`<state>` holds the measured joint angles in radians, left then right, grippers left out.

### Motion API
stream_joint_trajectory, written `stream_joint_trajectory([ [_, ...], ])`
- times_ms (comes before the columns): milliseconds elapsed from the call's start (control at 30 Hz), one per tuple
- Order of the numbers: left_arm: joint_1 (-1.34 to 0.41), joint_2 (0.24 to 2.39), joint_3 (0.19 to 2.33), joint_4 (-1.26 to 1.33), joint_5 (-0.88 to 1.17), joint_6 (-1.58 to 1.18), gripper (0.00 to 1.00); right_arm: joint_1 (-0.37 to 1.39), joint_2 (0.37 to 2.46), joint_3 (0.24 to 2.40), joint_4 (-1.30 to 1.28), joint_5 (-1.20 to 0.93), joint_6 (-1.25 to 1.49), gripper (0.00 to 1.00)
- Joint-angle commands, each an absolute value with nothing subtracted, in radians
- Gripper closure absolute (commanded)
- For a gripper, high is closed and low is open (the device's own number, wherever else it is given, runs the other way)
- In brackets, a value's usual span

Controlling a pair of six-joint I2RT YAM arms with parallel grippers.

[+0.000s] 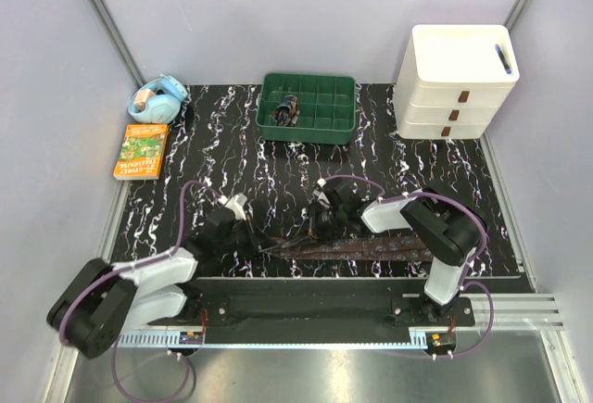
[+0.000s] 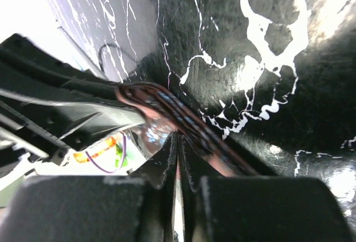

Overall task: Roll the ties
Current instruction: Roll the tie at the center of the board.

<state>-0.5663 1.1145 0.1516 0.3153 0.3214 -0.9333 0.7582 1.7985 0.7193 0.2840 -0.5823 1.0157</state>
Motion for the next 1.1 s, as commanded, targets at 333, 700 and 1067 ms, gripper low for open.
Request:
stream_joint_trajectory([
  [333,-0.571,0.891,0.416,-0.431,-0.086,-0.744,1.0,0.764,1.631,0.802,0.012,-0.445,0.897,0.79],
  [700,-0.679,1.031,0.704,-0.699,-0.408,-0.686,1.0,0.761,1.618,0.795,-0.044,-0.426,0.867,0.79],
  [1067,-0.88,1.326,0.902,-0.911,-0.71,-0.73,1.0,0.739,1.617,0.784,-0.046,-0.433,0.854,0.79],
])
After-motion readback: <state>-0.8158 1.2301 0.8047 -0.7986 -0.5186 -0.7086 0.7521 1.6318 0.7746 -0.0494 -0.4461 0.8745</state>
